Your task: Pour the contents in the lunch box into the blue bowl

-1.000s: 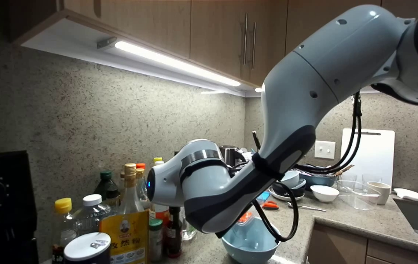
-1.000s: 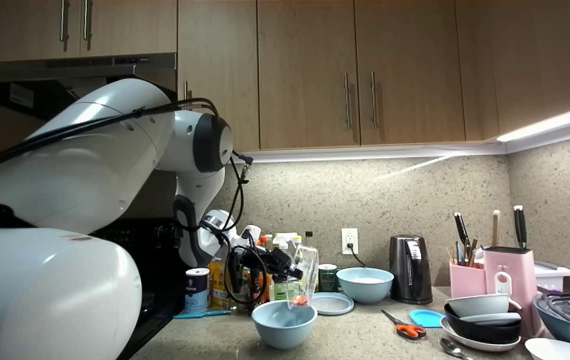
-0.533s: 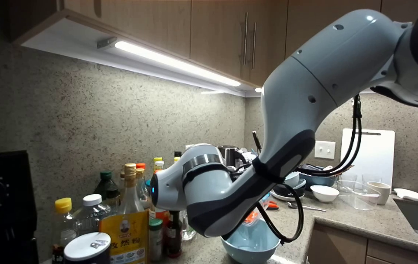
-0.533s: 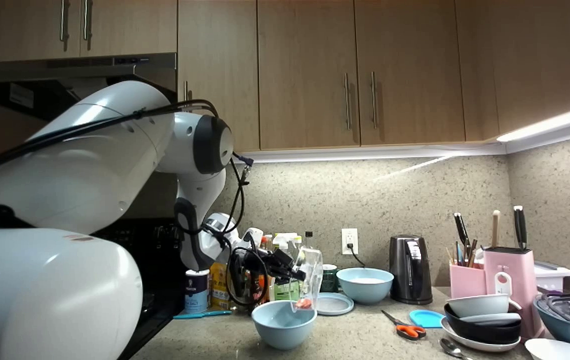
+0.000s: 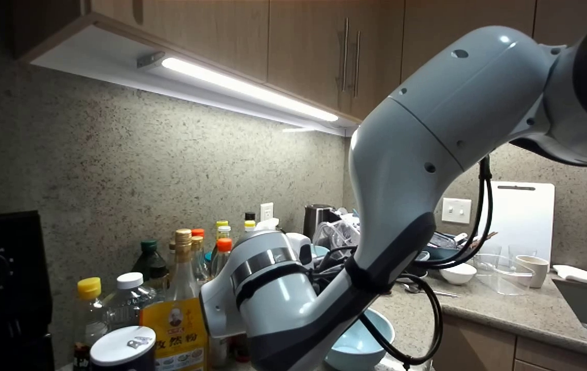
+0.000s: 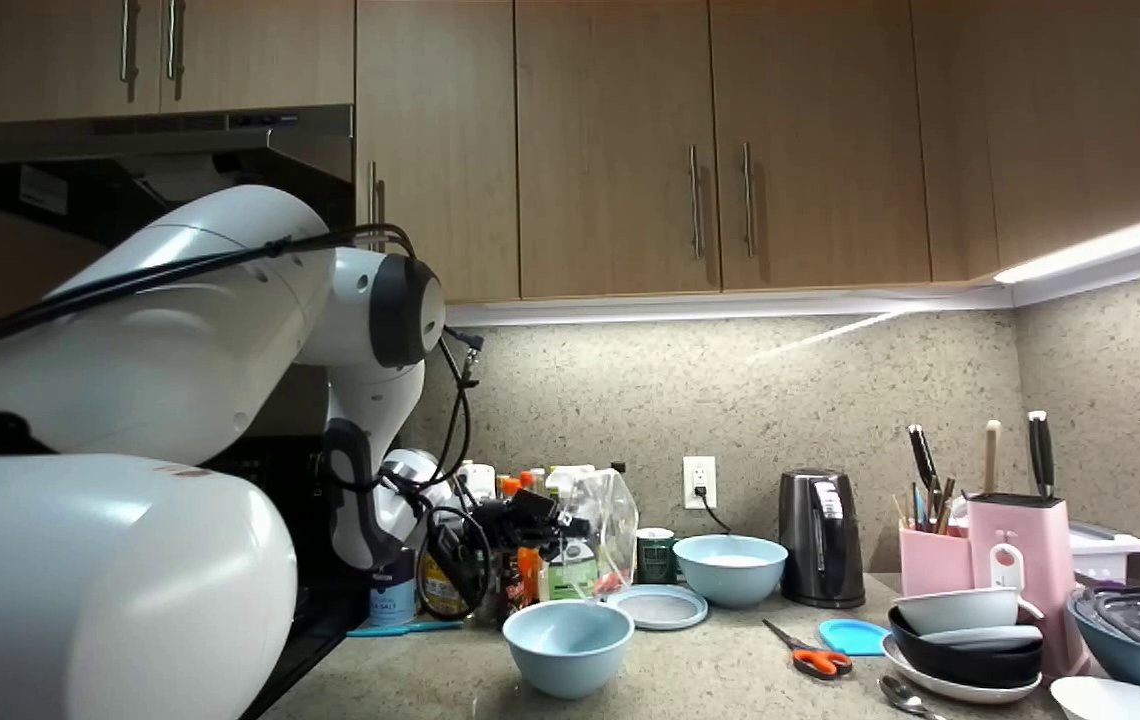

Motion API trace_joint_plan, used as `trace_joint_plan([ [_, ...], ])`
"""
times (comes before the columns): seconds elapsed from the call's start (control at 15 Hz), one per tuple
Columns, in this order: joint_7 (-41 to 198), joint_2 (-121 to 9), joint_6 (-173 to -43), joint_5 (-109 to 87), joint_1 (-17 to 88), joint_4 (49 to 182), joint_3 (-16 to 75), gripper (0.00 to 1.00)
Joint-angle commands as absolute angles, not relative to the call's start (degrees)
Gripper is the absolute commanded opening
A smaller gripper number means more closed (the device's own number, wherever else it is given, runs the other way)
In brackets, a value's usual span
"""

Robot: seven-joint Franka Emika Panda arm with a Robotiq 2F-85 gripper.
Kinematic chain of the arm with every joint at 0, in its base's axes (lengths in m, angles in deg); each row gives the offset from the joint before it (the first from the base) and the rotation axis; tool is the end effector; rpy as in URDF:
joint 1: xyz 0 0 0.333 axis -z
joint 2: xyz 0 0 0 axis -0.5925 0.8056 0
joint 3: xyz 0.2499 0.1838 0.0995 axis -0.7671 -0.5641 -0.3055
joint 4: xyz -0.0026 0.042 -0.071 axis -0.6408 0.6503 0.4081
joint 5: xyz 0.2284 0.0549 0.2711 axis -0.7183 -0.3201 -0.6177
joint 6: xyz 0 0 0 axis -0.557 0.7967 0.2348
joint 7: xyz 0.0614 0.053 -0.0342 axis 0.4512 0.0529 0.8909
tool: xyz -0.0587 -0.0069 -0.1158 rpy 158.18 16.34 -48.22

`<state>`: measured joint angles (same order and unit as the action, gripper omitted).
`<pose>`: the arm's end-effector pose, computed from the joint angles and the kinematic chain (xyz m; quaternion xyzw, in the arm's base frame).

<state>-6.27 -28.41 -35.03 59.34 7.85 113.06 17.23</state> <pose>0.5561 0.2057 0.2732 0.6510 -0.2204 0.2719 0.6736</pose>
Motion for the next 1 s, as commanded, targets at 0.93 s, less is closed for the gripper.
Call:
trace_joint_plan([
  [0.93, -12.0, -23.6, -19.5, 63.2, 6.4, 108.0, 16.5, 0.01],
])
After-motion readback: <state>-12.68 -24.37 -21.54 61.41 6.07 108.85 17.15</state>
